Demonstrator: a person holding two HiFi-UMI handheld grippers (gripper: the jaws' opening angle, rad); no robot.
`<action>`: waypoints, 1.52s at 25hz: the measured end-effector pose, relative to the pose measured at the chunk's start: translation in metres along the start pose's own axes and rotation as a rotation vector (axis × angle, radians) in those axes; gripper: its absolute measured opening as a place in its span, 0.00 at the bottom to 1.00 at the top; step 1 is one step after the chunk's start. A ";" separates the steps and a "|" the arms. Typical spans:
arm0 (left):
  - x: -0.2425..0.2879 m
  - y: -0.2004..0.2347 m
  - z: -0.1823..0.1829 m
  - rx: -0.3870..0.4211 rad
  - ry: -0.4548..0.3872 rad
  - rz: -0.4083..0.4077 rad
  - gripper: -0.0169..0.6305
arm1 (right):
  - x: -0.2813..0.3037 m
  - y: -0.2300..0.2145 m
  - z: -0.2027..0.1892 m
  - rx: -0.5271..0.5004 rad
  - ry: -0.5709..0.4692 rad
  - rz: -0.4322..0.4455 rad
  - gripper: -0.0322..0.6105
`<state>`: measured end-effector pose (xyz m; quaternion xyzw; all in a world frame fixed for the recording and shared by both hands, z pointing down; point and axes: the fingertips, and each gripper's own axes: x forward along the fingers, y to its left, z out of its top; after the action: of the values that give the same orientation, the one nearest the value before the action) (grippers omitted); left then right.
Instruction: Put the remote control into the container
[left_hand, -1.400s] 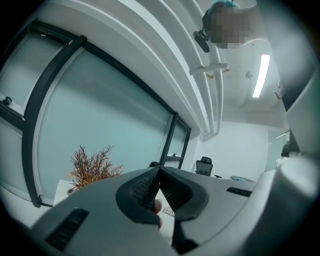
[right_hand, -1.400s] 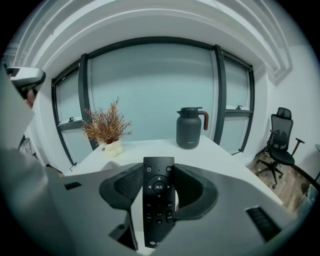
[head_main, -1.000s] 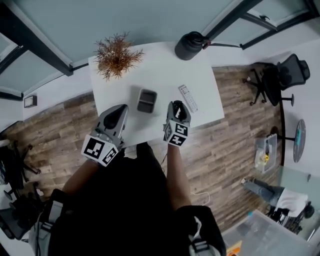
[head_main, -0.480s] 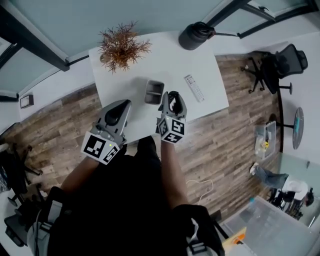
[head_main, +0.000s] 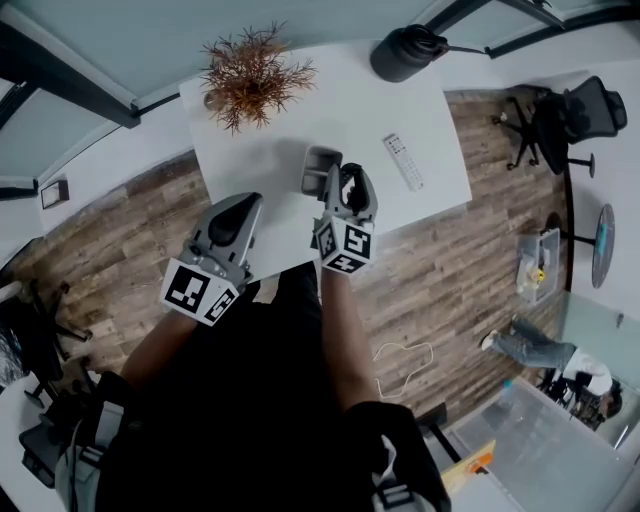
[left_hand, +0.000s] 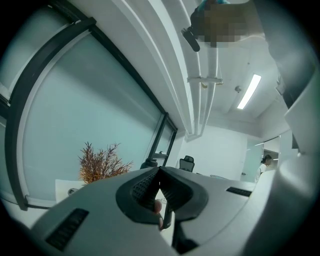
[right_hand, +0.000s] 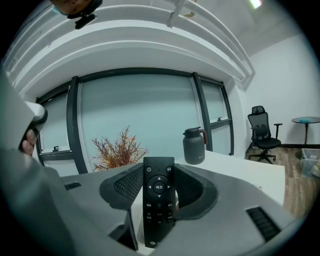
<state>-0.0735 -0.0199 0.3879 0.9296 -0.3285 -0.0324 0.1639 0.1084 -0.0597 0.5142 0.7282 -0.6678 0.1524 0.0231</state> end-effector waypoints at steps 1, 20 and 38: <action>0.001 0.001 -0.001 -0.001 0.004 -0.001 0.04 | 0.002 0.001 0.000 0.000 -0.004 -0.001 0.34; 0.016 0.027 -0.028 -0.046 0.078 0.019 0.04 | 0.037 -0.002 -0.044 -0.013 0.045 -0.033 0.34; 0.011 0.029 -0.038 -0.065 0.087 0.027 0.04 | 0.043 0.006 -0.077 -0.073 0.122 -0.035 0.34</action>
<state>-0.0764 -0.0372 0.4339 0.9198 -0.3322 -0.0006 0.2088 0.0905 -0.0836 0.5979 0.7277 -0.6575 0.1717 0.0929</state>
